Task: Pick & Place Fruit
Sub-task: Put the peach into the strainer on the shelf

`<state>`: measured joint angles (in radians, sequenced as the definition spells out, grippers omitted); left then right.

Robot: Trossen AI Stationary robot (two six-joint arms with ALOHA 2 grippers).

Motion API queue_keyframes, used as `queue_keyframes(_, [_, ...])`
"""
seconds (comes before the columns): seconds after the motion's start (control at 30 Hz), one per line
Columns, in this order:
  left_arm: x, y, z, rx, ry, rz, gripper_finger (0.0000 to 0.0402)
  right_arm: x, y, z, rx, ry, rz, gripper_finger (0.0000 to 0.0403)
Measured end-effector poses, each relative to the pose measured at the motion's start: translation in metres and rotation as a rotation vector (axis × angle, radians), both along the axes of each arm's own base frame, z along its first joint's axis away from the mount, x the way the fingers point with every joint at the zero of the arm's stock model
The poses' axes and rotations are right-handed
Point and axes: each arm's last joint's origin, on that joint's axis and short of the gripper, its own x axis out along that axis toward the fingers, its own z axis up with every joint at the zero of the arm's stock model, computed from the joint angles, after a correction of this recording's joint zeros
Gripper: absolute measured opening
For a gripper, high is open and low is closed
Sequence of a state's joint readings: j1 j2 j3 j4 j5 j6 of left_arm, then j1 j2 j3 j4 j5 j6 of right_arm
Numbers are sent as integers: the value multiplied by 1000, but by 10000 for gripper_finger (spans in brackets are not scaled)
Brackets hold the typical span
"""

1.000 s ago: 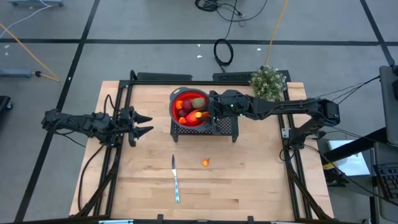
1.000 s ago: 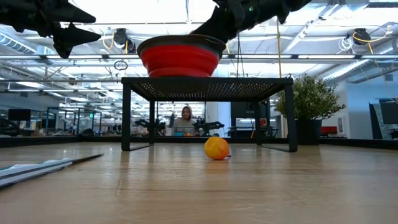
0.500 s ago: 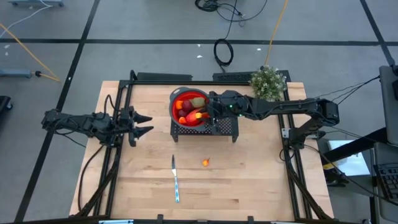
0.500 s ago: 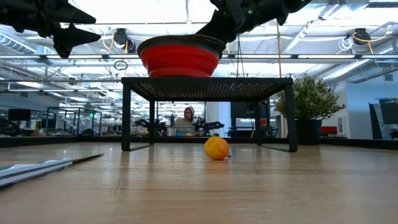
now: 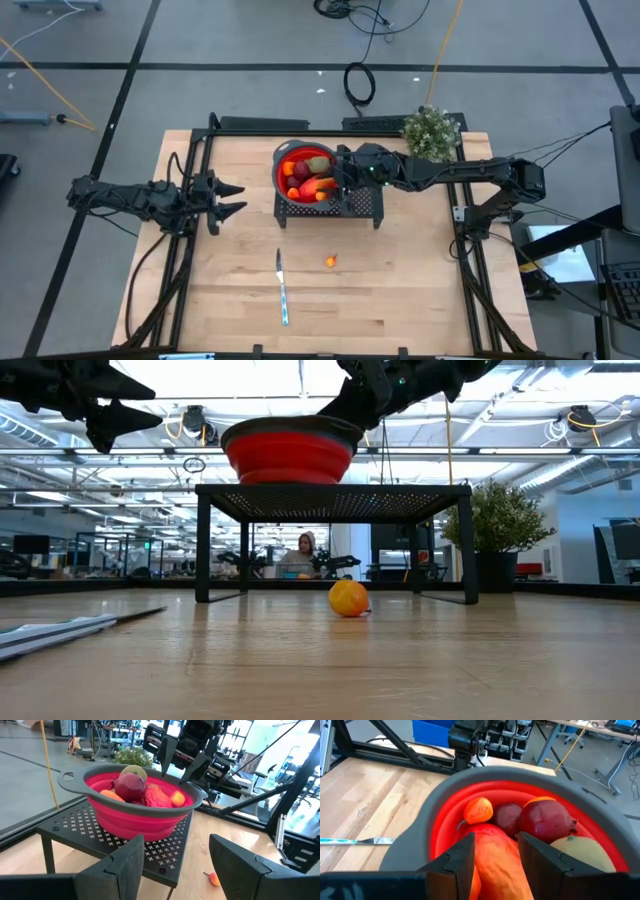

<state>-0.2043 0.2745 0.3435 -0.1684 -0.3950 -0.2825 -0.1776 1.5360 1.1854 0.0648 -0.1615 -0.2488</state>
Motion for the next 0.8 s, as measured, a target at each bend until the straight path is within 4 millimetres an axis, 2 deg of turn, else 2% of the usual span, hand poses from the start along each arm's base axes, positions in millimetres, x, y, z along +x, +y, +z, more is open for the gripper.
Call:
queue_keyframes(0.1, [0, 0, 0, -6, -1, 0, 223, -2, 1, 6, -5, -27, 0, 135])
queue_keyframes(0.2, [0, 0, 0, -12, -3, 1, 223, -9, 5, 21, -16, -83, 9, 113])
queue_keyframes(0.33, [0, 0, 0, -15, -5, 1, 223, -24, 7, 35, -13, -85, 9, 67])
queue_keyframes(0.5, [0, 0, 1, -11, -8, 1, 223, -45, 11, 40, -1, -32, 8, 7])
queue_keyframes(0.8, [0, 0, 1, -18, -12, 1, 223, -90, 18, 36, 71, -63, -22, 2])
